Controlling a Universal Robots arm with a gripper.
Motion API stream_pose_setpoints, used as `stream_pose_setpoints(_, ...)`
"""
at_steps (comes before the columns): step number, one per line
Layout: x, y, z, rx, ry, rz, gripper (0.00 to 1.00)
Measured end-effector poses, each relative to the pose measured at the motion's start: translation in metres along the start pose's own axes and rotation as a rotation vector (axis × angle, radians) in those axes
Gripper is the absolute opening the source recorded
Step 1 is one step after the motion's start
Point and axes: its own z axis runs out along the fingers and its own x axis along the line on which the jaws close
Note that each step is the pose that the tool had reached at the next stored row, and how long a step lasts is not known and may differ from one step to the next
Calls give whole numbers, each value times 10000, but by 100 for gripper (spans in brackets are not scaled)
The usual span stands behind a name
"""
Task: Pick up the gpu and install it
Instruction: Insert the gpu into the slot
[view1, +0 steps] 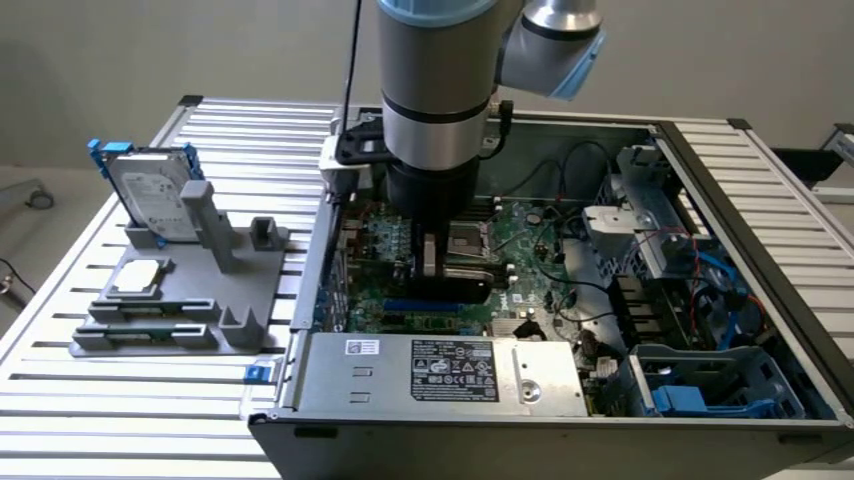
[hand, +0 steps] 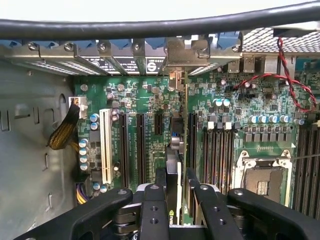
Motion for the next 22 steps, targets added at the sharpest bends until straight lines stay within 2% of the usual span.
stream_pose_setpoints(8, 3, 1, 50, -4, -1, -41, 26)
stream_pose_setpoints(22, 3, 1, 63, -23, -9, -349, 26)
